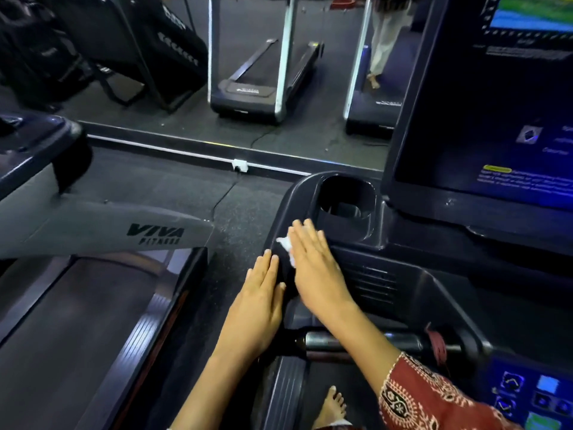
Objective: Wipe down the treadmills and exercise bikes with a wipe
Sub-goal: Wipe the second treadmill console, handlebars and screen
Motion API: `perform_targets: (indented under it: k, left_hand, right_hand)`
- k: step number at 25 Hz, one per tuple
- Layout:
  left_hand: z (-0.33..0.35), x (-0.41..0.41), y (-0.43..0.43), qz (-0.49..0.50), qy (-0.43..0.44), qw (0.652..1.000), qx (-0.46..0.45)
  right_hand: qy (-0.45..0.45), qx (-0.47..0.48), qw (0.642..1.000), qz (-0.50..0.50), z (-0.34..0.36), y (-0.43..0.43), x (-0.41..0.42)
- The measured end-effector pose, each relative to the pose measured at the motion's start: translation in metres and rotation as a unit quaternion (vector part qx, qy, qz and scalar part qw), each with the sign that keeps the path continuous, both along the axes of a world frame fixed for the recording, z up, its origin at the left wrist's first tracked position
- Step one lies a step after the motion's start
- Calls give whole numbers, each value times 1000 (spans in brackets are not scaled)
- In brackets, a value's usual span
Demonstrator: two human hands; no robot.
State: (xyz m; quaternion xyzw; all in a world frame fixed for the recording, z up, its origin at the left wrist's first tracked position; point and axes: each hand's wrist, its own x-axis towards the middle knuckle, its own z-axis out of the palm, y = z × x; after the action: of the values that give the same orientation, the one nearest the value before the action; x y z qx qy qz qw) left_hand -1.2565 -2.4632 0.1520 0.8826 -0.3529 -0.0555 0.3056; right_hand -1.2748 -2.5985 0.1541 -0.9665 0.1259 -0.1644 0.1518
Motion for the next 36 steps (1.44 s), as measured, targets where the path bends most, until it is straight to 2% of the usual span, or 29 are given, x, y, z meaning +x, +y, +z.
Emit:
perform_targets:
  k: [3, 4, 10, 14, 18, 22, 25, 27, 29, 32, 36]
  left_hand:
    - [-2, 19, -22, -33, -19, 999, 9]
    - [-2, 23, -28, -43, -26, 998, 27]
    - [-14, 35, -52, -62, -136, 983, 102]
    - [-12, 40, -61, -81, -167, 977, 105]
    - [-11, 49, -69, -91, -162, 977, 105]
    - [-13, 49, -72, -91, -170, 977, 91]
    - [-15, 48, -74, -94, -193, 973, 84]
    - [-15, 46, -75, -94, -212, 969, 80]
    - [-16, 41, -77, -105, -212, 969, 69]
    - [-19, 27, -82, -141, -227, 962, 60]
    - [-16, 8, -86, -184, -232, 954, 45]
  right_hand:
    - [70, -74, 995, 16, 0, -22, 9]
    - [61, -90, 994, 16, 0, -24, 11]
    - [98, -88, 988, -84, 5, -57, -33]
    - [123, -104, 982, -94, 22, -58, -30]
    - [145, -84, 985, -40, 13, -45, -13]
    - [152, -155, 973, -77, 11, -68, -48]
    - [189, -128, 968, -107, 14, -63, -39]
    - [167, -99, 978, -79, 11, -63, -31]
    - [94, -50, 993, -52, 10, -68, -36]
    - [87, -48, 995, -17, 9, -74, -62]
    - [101, -60, 992, -35, 21, -69, -82]
